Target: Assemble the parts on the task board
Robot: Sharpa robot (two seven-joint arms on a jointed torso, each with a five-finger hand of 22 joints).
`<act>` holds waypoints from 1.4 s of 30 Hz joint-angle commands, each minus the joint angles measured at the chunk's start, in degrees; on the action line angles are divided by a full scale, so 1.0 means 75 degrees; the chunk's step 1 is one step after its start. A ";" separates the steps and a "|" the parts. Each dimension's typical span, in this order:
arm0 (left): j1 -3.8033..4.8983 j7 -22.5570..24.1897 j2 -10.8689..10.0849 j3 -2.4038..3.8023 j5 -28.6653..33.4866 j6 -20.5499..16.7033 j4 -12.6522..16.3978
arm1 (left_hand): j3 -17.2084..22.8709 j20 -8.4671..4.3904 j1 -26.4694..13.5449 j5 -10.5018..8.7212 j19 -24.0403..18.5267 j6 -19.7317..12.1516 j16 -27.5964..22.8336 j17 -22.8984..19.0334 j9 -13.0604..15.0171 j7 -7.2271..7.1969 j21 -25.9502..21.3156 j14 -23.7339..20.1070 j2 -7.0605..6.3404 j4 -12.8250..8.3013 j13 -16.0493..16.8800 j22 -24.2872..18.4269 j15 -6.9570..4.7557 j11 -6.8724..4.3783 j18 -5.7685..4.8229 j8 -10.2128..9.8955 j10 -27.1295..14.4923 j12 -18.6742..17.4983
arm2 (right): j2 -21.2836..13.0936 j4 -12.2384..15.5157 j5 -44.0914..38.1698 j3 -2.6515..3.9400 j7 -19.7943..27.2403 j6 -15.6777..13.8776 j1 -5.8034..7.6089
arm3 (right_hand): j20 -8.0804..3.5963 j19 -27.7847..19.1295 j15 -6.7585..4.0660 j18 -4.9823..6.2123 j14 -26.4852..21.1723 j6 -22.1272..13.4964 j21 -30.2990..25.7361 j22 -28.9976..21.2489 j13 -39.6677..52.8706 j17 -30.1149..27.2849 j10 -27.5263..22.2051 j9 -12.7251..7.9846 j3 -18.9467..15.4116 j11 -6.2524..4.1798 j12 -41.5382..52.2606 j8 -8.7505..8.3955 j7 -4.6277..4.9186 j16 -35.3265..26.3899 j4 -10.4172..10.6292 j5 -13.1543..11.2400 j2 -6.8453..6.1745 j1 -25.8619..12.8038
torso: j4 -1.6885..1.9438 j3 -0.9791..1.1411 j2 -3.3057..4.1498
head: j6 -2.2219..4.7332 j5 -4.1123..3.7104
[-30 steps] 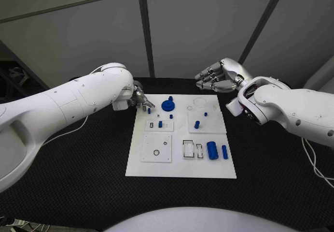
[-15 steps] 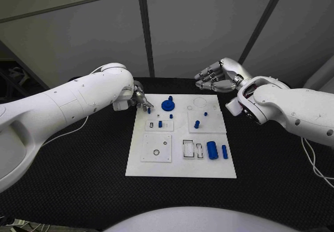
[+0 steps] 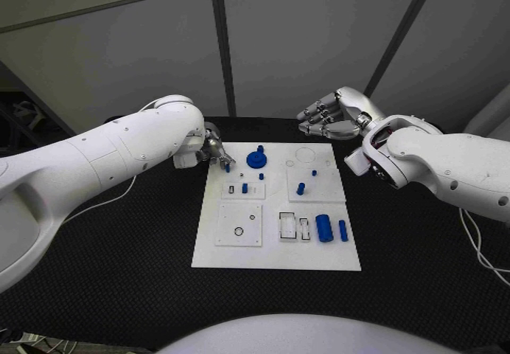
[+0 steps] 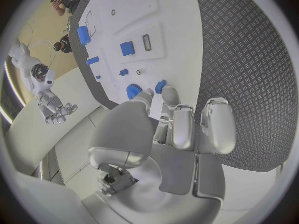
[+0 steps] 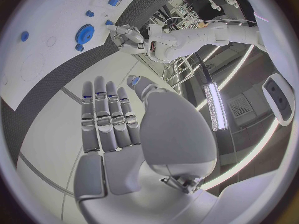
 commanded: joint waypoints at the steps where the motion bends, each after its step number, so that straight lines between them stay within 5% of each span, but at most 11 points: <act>1: 0.0010 0.0023 -0.0013 0.0004 0.0068 -0.0021 0.0018 | -0.0015 -0.0043 0.0061 0.0024 0.0057 0.0067 0.0043 0.0670 -0.0007 -0.0003 0.0043 0.0421 0.0009 -0.0043 -0.0003 0.0018 -0.0050 -0.0025 0.0062 0.0008 0.0044 0.0020 | 0.0009 -0.0002 -0.0015 0.0006 0.0029 0.0046 0.0015 | 0.0043 0.0024 0.0015 0.0027 -0.0035 -0.0025 -0.0029 -0.0008 -0.0005 -0.0011 -0.0031 0.0004 -0.0010 -0.0021 -0.0030 -0.0015 -0.0032 -0.0014 -0.0022 0.0040 0.0059 -0.0038 | 0.0000 -0.0003 0.0003 | -0.0003 0.0006; 10: 0.0010 0.0021 -0.0036 0.0004 0.0069 -0.0005 0.0032 | -0.0035 -0.0047 0.0085 0.0021 0.0063 0.0116 0.0046 0.0672 -0.0003 -0.0021 0.0057 0.0423 0.0023 -0.0044 0.0003 0.0036 -0.0057 -0.0037 0.0058 0.0040 0.0066 0.0034 | 0.0013 -0.0010 -0.0015 0.0006 0.0028 0.0053 0.0015 | 0.0043 0.0024 0.0015 0.0027 -0.0035 -0.0025 -0.0029 -0.0008 -0.0005 -0.0011 -0.0031 0.0004 -0.0010 -0.0021 -0.0030 -0.0015 -0.0032 -0.0014 -0.0022 0.0040 0.0059 -0.0038 | 0.0000 -0.0002 0.0001 | 0.0004 -0.0005; 15: 0.0010 0.0019 -0.0040 0.0004 0.0070 -0.0015 0.0044 | 0.0109 -0.0073 0.0366 0.0053 0.0064 0.0131 0.0045 0.0672 -0.0004 -0.0071 0.0053 0.0424 0.0194 -0.0165 -0.0025 0.0044 -0.0090 -0.0082 0.0061 0.0076 0.0085 0.0020 | 0.0011 -0.0010 -0.0015 0.0006 0.0026 0.0055 0.0015 | 0.0043 0.0024 0.0015 0.0027 -0.0035 -0.0025 -0.0029 -0.0008 -0.0005 -0.0011 -0.0031 0.0004 -0.0010 -0.0021 -0.0030 -0.0015 -0.0032 -0.0014 -0.0022 0.0040 0.0059 -0.0038 | -0.0003 -0.0003 0.0006 | 0.0002 0.0002; 23: 0.0007 0.0028 -0.0041 0.0004 0.0225 -0.0098 0.0056 | 0.1184 -0.0098 0.1145 0.0075 0.0055 -0.0040 0.0038 0.0667 -0.0017 -0.0039 0.0033 0.0425 0.0405 -0.0737 -0.0205 0.0060 -0.0088 -0.0076 0.0059 0.0097 0.0052 -0.0158 | 0.0018 -0.0021 -0.0015 0.0006 0.0028 0.0056 0.0015 | 0.0043 0.0024 0.0015 0.0027 -0.0035 -0.0025 -0.0029 -0.0008 -0.0005 -0.0011 -0.0031 0.0004 -0.0010 -0.0021 -0.0030 -0.0015 -0.0032 -0.0014 -0.0022 0.0040 0.0059 -0.0038 | 0.0000 -0.0002 0.0001 | -0.0019 0.0000; 25: 0.0005 0.0042 -0.0044 0.0004 0.0322 -0.0160 0.0058 | 0.1485 -0.0083 0.1089 0.0023 0.0054 -0.0058 0.0040 0.0668 -0.0005 -0.0019 0.0029 0.0427 0.0358 -0.0791 -0.0243 0.0068 -0.0070 -0.0051 0.0059 0.0132 0.0075 -0.0181 | 0.0021 -0.0028 -0.0015 0.0006 0.0030 0.0056 0.0015 | 0.0043 0.0024 0.0015 0.0027 -0.0035 -0.0025 -0.0029 -0.0008 -0.0005 -0.0011 -0.0031 0.0004 -0.0010 -0.0021 -0.0030 -0.0015 -0.0032 -0.0014 -0.0022 0.0040 0.0059 -0.0038 | 0.0005 -0.0003 -0.0002 | -0.0018 0.0001; 26: 0.0004 0.0048 -0.0047 0.0004 0.0375 -0.0188 0.0060 | 0.1675 -0.0081 0.1080 -0.0295 0.0053 -0.0087 0.0039 0.0668 -0.0001 -0.0007 0.0023 0.0426 0.0331 -0.0839 -0.0274 0.0070 -0.0066 -0.0060 0.0061 0.0139 0.0076 -0.0204 | 0.0023 -0.0032 -0.0015 0.0006 0.0030 0.0056 0.0015 | 0.0043 0.0024 0.0015 0.0027 -0.0035 -0.0025 -0.0029 -0.0008 -0.0005 -0.0011 -0.0031 0.0004 -0.0010 -0.0021 -0.0030 -0.0015 -0.0032 -0.0014 -0.0022 0.0040 0.0059 -0.0038 | 0.0005 -0.0001 -0.0002 | -0.0020 0.0003; 27: 0.0003 0.0054 -0.0052 0.0004 0.0416 -0.0213 0.0065 | 0.2075 -0.0092 0.1207 -0.1143 0.0049 -0.0126 0.0037 0.0668 0.0006 -0.0024 0.0018 0.0424 0.0327 -0.0993 -0.0316 0.0073 -0.0089 -0.0064 0.0062 0.0146 0.0047 -0.0260 | 0.0024 -0.0036 -0.0015 0.0006 0.0030 0.0057 0.0015 | 0.0043 0.0024 0.0015 0.0027 -0.0035 -0.0025 -0.0029 -0.0008 -0.0005 -0.0011 -0.0031 0.0004 -0.0010 -0.0021 -0.0030 -0.0015 -0.0032 -0.0014 -0.0022 0.0040 0.0059 -0.0038 | 0.0004 0.0000 -0.0004 | -0.0020 0.0007; 29: 0.0001 0.0065 -0.0065 0.0004 0.0479 -0.0258 0.0082 | 0.2681 -0.0067 0.1033 -0.1520 0.0051 -0.0139 0.0037 0.0668 0.0017 0.0006 0.0015 0.0425 0.0209 -0.1059 -0.0358 0.0086 -0.0059 -0.0031 0.0060 0.0185 0.0073 -0.0276 | 0.0026 -0.0040 -0.0015 0.0006 0.0030 0.0058 0.0015 | 0.0042 0.0037 0.0012 0.0028 -0.0030 -0.0025 -0.0042 -0.0016 -0.0003 -0.0015 -0.0027 0.0005 -0.0005 -0.0022 -0.0027 -0.0014 -0.0033 -0.0011 -0.0027 0.0045 0.0067 -0.0035 | 0.0002 0.0001 -0.0005 | -0.0018 0.0007; 33: -0.0002 0.0077 -0.0132 0.0004 0.0641 -0.0367 0.0155 | 0.3621 -0.0046 0.0553 -0.1563 0.0052 -0.0156 0.0037 0.0667 0.0087 0.0007 -0.0006 0.0427 -0.0138 -0.1229 -0.0417 0.0101 -0.0044 -0.0038 0.0062 0.0334 0.0131 -0.0267 | 0.0030 -0.0050 -0.0015 0.0006 0.0033 0.0061 0.0014 | 0.0042 0.0038 0.0012 0.0028 -0.0030 -0.0025 -0.0042 -0.0016 -0.0003 -0.0015 -0.0027 0.0005 -0.0005 -0.0022 -0.0026 -0.0014 -0.0033 -0.0011 -0.0027 0.0045 0.0067 -0.0035 | 0.0003 -0.0002 -0.0005 | -0.0010 0.0017; 42: 0.0014 0.0081 -0.0734 0.0018 0.1006 -0.0753 0.0954 | 0.4277 -0.0072 0.0214 -0.1372 0.0053 -0.0149 0.0048 0.0675 0.0222 -0.0024 -0.0048 0.0432 -0.0415 -0.1515 -0.0421 0.0097 -0.0075 -0.0065 0.0073 0.0564 0.0228 -0.0231 | 0.0015 -0.0071 -0.0015 0.0006 0.0033 0.0060 0.0014 | 0.0042 0.0041 0.0013 0.0029 -0.0028 -0.0025 -0.0046 -0.0019 -0.0002 -0.0017 -0.0027 0.0006 -0.0006 -0.0021 -0.0026 -0.0014 -0.0032 -0.0010 -0.0024 0.0048 0.0070 -0.0041 | 0.0029 -0.0003 -0.0013 | -0.0024 0.0033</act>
